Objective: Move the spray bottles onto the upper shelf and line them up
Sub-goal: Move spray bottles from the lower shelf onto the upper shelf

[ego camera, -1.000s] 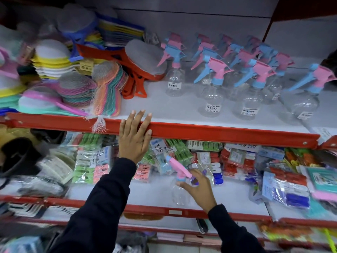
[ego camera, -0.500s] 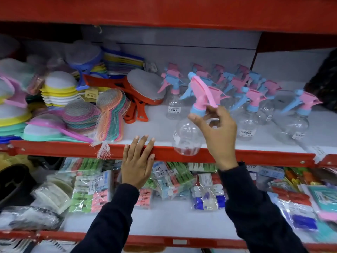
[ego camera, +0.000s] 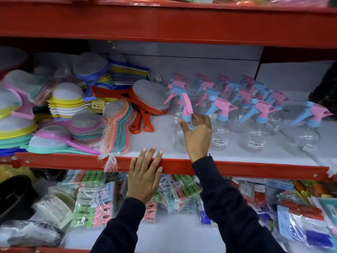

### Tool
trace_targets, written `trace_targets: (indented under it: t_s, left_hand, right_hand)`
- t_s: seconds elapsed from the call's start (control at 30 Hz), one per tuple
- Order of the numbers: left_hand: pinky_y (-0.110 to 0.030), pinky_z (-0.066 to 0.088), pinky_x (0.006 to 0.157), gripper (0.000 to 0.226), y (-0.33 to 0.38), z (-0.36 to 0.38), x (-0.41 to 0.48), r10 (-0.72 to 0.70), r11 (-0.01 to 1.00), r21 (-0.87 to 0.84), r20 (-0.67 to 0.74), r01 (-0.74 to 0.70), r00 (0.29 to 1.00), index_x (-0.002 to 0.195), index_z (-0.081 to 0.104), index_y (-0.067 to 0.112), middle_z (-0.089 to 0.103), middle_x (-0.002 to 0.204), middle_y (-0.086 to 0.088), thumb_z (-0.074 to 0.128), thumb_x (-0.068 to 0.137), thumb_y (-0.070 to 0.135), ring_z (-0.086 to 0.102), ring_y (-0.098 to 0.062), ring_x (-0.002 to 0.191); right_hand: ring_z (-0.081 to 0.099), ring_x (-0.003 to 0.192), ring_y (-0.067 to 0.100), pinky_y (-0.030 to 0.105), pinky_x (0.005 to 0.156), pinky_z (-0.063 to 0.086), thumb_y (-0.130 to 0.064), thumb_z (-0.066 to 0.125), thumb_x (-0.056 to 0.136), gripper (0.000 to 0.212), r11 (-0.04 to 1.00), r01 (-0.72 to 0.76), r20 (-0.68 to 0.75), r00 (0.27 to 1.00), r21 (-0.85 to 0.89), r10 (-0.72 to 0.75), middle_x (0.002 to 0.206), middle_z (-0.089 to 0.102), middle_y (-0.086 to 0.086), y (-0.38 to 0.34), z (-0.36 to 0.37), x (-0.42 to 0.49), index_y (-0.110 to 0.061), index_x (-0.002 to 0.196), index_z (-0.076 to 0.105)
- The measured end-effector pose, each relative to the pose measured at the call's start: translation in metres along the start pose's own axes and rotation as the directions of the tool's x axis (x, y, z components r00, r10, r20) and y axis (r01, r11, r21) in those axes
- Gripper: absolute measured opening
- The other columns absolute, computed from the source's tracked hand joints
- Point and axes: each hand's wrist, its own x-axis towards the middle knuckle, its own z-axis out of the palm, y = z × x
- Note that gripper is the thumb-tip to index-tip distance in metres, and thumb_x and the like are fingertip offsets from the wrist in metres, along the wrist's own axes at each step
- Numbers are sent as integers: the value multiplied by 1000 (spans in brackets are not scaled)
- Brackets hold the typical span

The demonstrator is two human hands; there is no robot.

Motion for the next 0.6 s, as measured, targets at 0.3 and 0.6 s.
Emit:
trace_targets:
  t_s: [0.3,0.6]
  left_hand:
    - [-32,3,119,45,2,-4,0,-12,999,-39,29,13,1000,143,33,29,37,146,3,24,100,40,20,-15,142]
    - [-28,-3,117,48,31,-29,7,-173,965,-189,70,183,982,141,38,24,48,142,2,28,97,41,25,-14,141]
  right_hand:
    - [65,99,24,38,81,53,-33,65,82,33,996,-62,12,998,-69,63,110,71,4,-1,-6,-3,-16,111,64]
    - [54,117,15,34,99,44,-36,45,96,44,991,-127,248,962,44,112,131,59,8,15,-37,-25,-8,128,52]
